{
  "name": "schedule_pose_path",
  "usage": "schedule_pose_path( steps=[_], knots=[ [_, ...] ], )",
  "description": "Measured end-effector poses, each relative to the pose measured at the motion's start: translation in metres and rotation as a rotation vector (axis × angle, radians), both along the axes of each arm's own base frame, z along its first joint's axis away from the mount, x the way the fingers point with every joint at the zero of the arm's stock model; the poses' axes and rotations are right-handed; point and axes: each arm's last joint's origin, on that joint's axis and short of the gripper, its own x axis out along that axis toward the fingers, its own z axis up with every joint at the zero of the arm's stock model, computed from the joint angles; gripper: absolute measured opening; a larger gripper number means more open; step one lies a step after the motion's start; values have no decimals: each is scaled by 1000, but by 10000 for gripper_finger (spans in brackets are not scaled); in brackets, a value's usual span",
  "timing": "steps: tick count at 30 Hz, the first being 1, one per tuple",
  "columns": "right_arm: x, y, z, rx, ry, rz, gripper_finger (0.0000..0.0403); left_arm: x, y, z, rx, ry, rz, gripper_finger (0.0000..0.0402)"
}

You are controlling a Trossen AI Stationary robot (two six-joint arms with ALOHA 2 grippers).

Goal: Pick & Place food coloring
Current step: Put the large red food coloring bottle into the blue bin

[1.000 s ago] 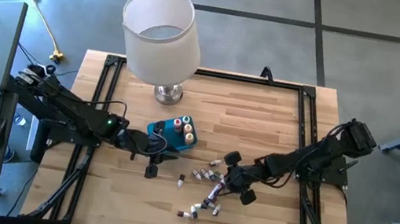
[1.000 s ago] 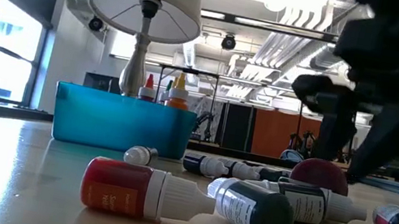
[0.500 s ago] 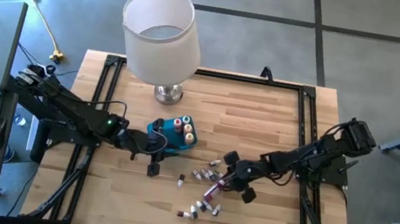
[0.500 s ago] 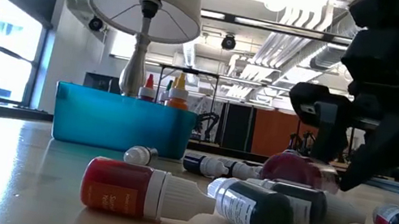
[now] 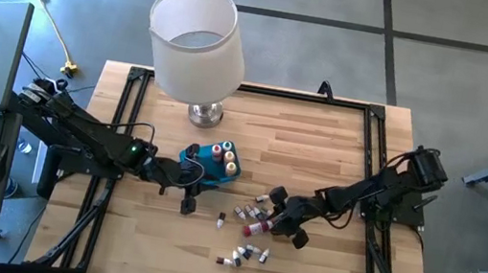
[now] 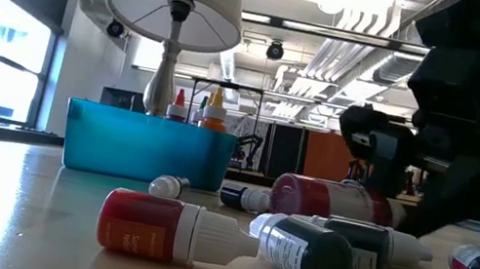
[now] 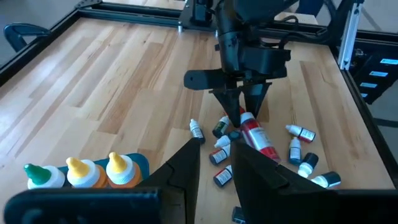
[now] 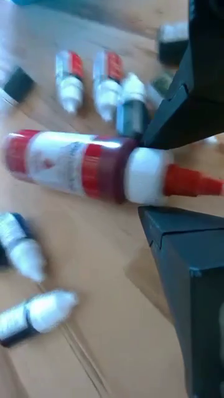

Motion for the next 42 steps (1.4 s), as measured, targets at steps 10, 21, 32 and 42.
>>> schedule_pose_path(
  steps=[10, 21, 32, 42],
  knots=[
    [3, 1, -3, 71, 0, -67, 134, 0, 0, 0, -18, 0, 8, 88],
    [3, 4, 30, 191, -101, -166, 115, 0, 0, -1, -13, 7, 7, 88],
    [15, 0, 113, -139, 8, -330, 115, 0, 1, -1, 20, 6, 17, 88],
    [76, 16, 178, -528, 198, -268, 115, -6, 2, 0, 6, 32, 19, 88]
  ],
)
